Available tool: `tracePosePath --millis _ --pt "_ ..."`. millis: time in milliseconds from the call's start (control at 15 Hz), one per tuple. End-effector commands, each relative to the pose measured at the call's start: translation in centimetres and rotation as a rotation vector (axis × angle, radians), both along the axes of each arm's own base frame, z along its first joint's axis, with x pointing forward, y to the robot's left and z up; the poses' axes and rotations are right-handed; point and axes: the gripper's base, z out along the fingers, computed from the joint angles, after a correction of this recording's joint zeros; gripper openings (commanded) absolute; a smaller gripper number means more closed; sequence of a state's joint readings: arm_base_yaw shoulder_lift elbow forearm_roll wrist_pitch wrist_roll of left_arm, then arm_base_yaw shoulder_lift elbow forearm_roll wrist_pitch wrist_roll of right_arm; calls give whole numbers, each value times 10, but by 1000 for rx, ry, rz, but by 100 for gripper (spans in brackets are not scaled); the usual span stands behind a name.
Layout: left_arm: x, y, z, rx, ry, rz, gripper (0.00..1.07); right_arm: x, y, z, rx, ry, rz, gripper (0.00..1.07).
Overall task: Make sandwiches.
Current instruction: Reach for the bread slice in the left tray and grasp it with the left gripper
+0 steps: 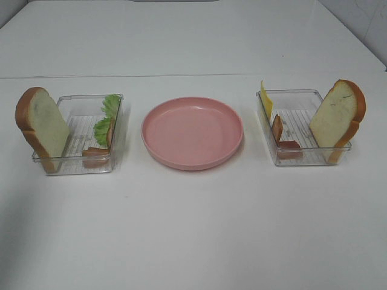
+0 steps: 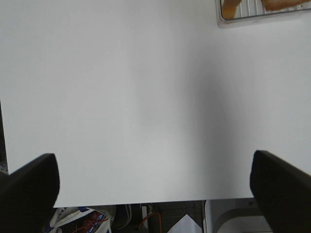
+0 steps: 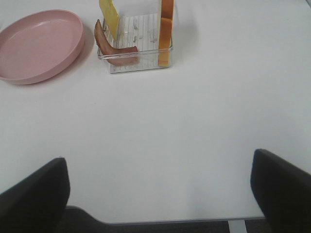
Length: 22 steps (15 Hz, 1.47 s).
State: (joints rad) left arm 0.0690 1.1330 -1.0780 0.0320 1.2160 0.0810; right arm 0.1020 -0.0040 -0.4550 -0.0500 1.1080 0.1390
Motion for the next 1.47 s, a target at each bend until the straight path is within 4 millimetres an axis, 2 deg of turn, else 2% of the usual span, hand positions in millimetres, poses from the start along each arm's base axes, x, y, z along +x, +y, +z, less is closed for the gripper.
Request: tracePosePath --millis 67,133,200,267,333,400,467,667,733,1000,1333,1467 --pt "55 1 -1 -42 134 4 101 -3 -1 0 -5 -35 7 96" --pt "62 1 -1 -47 138 0 101 -3 -1 0 -5 -35 7 96" --pt "80 2 -4 -45 147 -8 101 -3 -1 0 -5 -35 7 96" --pt "104 0 -15 -38 183 -30 101 -3 -1 0 -5 -35 7 96" --pt "112 -3 -20 -40 198 -35 101 -3 -1 0 -5 -35 7 96" --pt "127 -12 -30 -43 224 -44 101 -3 -1 0 -5 -35 7 96" --pt "151 -29 -49 -35 269 -69 101 -3 -1 0 -5 -35 7 96" --pt "180 -45 -73 -46 307 -75 101 -3 -1 0 -5 -35 7 96" --pt "191 -51 -87 -53 332 -71 101 -3 -1 0 -5 -35 7 96" --pt "216 -63 -113 -63 364 -77 101 -3 -1 0 -6 -35 7 96" --pt "224 -69 -146 -71 440 -76 100 -3 -1 0 -5 -35 7 96" --pt "224 -70 -152 -76 458 -71 100 -3 -1 0 -5 -35 7 96"
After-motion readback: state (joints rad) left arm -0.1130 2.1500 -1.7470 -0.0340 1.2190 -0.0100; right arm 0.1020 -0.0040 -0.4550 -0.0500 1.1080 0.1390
